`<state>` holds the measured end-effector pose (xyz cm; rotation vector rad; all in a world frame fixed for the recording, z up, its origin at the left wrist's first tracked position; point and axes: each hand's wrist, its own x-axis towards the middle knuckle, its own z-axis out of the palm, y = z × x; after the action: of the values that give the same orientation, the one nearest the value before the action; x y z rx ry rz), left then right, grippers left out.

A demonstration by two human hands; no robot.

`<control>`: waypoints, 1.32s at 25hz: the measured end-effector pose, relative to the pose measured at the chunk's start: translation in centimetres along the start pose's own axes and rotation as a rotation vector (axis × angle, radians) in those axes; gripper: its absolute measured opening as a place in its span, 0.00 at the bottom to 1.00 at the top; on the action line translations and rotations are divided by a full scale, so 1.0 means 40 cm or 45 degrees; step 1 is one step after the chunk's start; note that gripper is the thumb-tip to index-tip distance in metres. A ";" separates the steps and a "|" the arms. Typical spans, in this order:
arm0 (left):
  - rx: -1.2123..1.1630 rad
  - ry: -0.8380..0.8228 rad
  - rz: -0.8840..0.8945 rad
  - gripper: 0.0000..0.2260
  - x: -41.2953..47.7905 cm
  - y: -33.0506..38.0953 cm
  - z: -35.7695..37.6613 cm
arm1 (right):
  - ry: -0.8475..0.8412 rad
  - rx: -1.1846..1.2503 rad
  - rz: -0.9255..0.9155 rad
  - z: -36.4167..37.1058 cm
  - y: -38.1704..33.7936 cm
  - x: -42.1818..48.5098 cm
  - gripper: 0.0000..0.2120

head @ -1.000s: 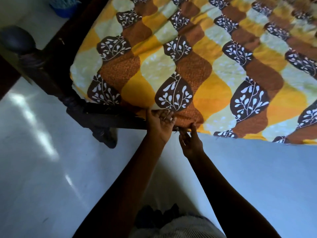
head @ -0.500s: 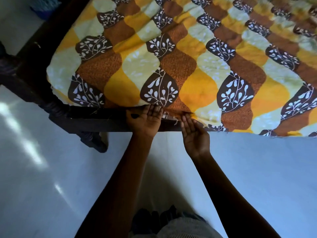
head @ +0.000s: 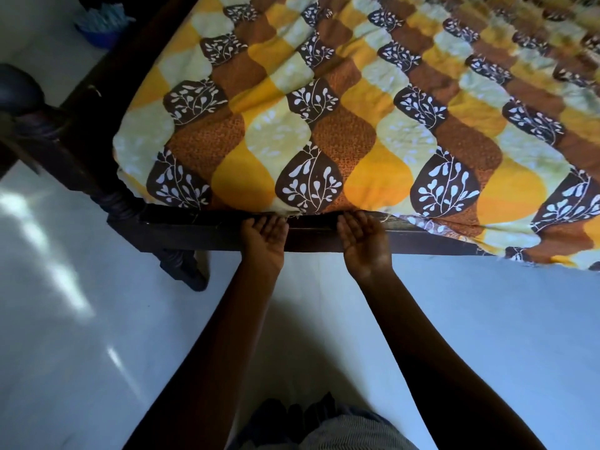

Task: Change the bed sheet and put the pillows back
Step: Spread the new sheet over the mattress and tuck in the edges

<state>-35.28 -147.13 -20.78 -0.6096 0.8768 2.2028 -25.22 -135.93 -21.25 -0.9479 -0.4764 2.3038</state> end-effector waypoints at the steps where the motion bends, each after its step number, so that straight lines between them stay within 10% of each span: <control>1: -0.076 -0.004 0.025 0.16 -0.010 0.001 -0.014 | -0.033 -0.015 0.035 -0.007 0.010 -0.023 0.12; 10: -0.405 -0.227 -0.040 0.40 0.019 -0.047 0.066 | -0.047 -0.117 0.026 -0.005 0.016 -0.010 0.28; 21: 0.013 -0.113 -0.133 0.16 -0.055 -0.063 0.006 | 0.166 -0.202 -0.084 -0.108 -0.031 -0.051 0.11; 33: 0.426 -0.241 -0.323 0.09 -0.113 -0.573 0.247 | 0.294 0.146 -0.179 -0.419 -0.405 0.066 0.22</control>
<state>-17.14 -129.39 -20.83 -0.3250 0.9806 1.8012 -8.27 -120.32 -25.52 -1.0724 -0.3002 2.0422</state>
